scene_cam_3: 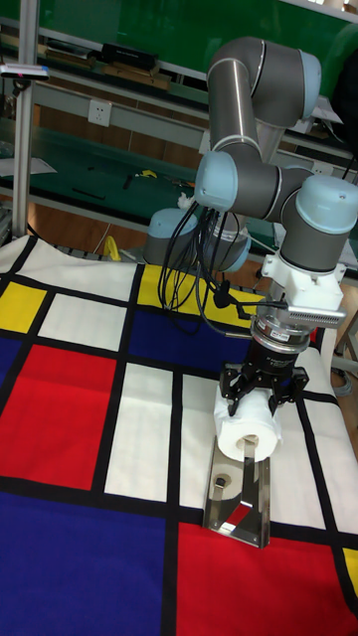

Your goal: Put the toilet paper on its holder

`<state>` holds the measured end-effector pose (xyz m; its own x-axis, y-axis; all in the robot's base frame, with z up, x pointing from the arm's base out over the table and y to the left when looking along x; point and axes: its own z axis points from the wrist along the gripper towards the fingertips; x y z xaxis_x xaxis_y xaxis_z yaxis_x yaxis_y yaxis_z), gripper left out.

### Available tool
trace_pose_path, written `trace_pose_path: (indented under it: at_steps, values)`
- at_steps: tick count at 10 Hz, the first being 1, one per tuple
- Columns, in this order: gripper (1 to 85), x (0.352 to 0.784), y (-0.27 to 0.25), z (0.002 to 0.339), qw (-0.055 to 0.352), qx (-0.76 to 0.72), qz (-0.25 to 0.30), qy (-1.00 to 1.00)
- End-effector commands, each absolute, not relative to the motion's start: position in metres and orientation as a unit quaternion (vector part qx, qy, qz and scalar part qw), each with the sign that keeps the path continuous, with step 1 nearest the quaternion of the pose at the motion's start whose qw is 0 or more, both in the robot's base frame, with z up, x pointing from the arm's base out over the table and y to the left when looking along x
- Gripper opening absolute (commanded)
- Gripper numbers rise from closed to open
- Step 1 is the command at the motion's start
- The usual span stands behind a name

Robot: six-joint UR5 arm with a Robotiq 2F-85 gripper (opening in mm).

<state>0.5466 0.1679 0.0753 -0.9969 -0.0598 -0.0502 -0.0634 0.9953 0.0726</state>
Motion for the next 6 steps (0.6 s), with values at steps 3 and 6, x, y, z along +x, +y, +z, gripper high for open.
trace_pose_path:
  at_steps: [3, 6]
  values:
    - [1.0, 0.555, 0.172, 0.076, 0.038, -0.027, 0.045, 0.998]
    - [1.0, 0.545, 0.165, 0.075, 0.016, -0.023, 0.032, 0.999]
